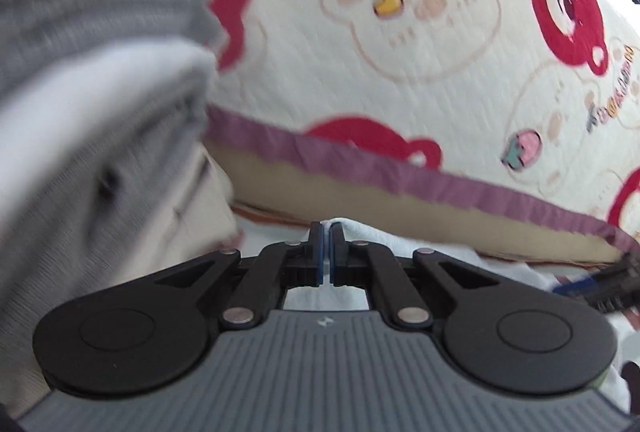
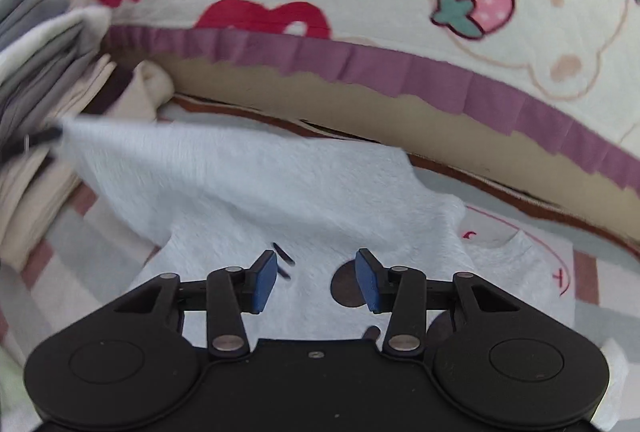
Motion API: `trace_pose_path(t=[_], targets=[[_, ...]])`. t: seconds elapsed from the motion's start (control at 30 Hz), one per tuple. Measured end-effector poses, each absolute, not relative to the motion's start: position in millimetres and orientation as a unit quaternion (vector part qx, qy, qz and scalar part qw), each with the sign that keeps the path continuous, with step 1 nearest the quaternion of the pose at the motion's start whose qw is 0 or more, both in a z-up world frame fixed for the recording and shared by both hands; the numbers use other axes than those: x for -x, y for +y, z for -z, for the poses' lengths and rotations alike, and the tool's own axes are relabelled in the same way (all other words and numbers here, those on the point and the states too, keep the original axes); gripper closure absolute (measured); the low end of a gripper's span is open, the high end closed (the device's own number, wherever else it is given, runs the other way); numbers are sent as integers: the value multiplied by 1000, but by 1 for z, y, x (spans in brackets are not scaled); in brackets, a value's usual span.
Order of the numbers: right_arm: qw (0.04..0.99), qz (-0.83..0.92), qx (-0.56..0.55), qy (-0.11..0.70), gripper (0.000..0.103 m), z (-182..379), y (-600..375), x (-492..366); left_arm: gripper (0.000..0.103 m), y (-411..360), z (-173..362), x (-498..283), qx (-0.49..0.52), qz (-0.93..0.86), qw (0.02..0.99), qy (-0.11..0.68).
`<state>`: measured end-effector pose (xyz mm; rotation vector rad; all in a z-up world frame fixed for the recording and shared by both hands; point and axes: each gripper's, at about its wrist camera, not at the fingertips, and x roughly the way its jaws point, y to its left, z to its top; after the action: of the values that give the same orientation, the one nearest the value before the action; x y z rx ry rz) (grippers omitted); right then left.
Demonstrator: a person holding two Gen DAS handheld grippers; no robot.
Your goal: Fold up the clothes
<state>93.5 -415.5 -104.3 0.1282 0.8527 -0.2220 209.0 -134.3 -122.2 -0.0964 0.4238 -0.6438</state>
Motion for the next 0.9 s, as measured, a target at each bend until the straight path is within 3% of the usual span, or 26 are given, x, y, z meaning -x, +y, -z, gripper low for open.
trace_pose_path(t=[0.17, 0.3, 0.47, 0.7, 0.9], targets=[[893, 147, -120, 409, 50, 117, -443, -37, 99, -136, 134, -216, 26, 310, 914, 261], [873, 186, -207, 400, 59, 122, -499, 12, 74, -146, 147, -215, 50, 359, 882, 303], [842, 279, -260, 382, 54, 125, -568, 55, 62, -161, 155, -199, 9, 378, 872, 310], [791, 366, -350, 345, 40, 155, -629, 113, 61, -175, 186, -192, -14, 398, 834, 381], [793, 352, -407, 286, 37, 184, -648, 137, 57, -170, 208, -211, 105, 415, 764, 482]])
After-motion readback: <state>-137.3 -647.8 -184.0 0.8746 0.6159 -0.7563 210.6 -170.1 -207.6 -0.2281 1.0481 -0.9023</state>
